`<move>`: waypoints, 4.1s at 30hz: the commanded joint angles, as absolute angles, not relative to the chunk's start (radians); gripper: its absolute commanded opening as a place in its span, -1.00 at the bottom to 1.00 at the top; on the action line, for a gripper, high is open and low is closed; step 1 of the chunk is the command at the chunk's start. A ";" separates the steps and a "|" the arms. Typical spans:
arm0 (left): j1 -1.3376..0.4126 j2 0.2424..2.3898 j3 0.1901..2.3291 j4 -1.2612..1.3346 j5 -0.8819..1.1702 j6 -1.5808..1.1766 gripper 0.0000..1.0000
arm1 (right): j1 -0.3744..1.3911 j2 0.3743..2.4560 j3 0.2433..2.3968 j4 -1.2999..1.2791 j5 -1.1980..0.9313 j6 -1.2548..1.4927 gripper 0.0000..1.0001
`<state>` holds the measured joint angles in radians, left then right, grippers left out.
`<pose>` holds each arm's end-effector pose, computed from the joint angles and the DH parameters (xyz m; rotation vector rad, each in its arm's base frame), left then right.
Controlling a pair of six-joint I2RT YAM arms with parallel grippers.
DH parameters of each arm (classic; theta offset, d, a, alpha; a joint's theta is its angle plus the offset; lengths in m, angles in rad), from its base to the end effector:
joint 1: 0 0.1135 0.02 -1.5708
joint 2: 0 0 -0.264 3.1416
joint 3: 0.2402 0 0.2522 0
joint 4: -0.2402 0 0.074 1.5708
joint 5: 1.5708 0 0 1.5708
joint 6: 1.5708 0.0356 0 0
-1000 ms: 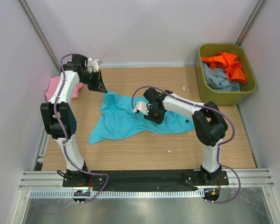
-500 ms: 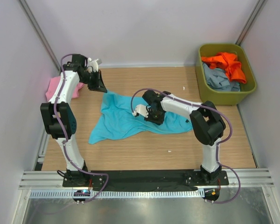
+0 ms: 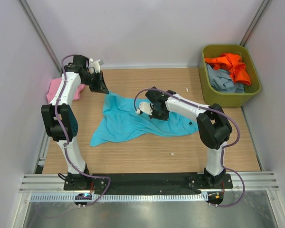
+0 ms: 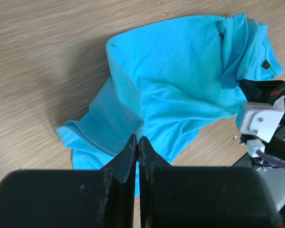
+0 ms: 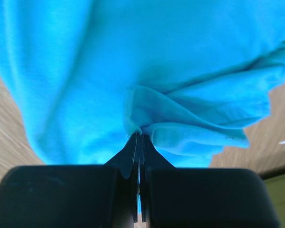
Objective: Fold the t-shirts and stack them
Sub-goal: Flatten the tshirt out
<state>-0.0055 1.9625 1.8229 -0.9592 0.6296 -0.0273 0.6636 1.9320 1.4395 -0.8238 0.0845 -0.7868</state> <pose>0.4183 -0.0233 0.2913 0.1726 2.5625 -0.8438 0.3052 0.2348 0.1916 -1.9047 2.1727 -0.1447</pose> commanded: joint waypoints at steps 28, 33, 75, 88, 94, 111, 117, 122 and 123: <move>-0.003 1.950 1.832 -0.914 0.650 -0.051 -0.99 | 0.546 1.927 1.591 -0.925 -0.073 -0.805 -0.11; -0.005 1.945 1.825 -0.914 0.650 -0.049 -0.99 | 0.557 1.968 1.657 -0.951 -0.092 -0.808 -0.07; -0.005 1.947 1.816 -0.910 0.643 -0.051 -0.99 | 0.635 2.105 1.709 -0.976 0.058 -0.801 -0.35; -0.005 1.945 1.850 -0.937 0.623 -0.026 -0.99 | 0.627 2.036 1.736 -0.928 0.100 -0.787 -0.98; -0.005 1.948 1.960 -1.015 0.584 0.089 -1.00 | 0.575 1.915 1.776 -0.812 0.225 -0.735 -0.97; -0.005 1.711 2.216 -1.098 0.506 0.163 -1.00 | 0.480 1.507 1.947 -0.669 0.479 -0.554 -0.98; -0.005 1.525 2.257 -1.007 0.482 0.144 -1.00 | 0.411 1.350 1.914 -0.615 0.472 -0.568 -0.98; -0.005 1.361 2.175 -0.920 0.496 0.127 -1.00 | 0.399 1.250 1.927 -0.688 0.423 -0.450 -0.98; -0.005 1.327 2.178 -0.920 0.491 0.126 -1.00 | 0.397 1.217 1.936 -0.701 0.391 -0.437 -0.98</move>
<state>-0.0055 1.4033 2.1899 -1.0054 0.4915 0.1394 0.4011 1.2877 1.9038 -0.6857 0.4301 -0.5171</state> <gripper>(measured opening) 0.005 0.026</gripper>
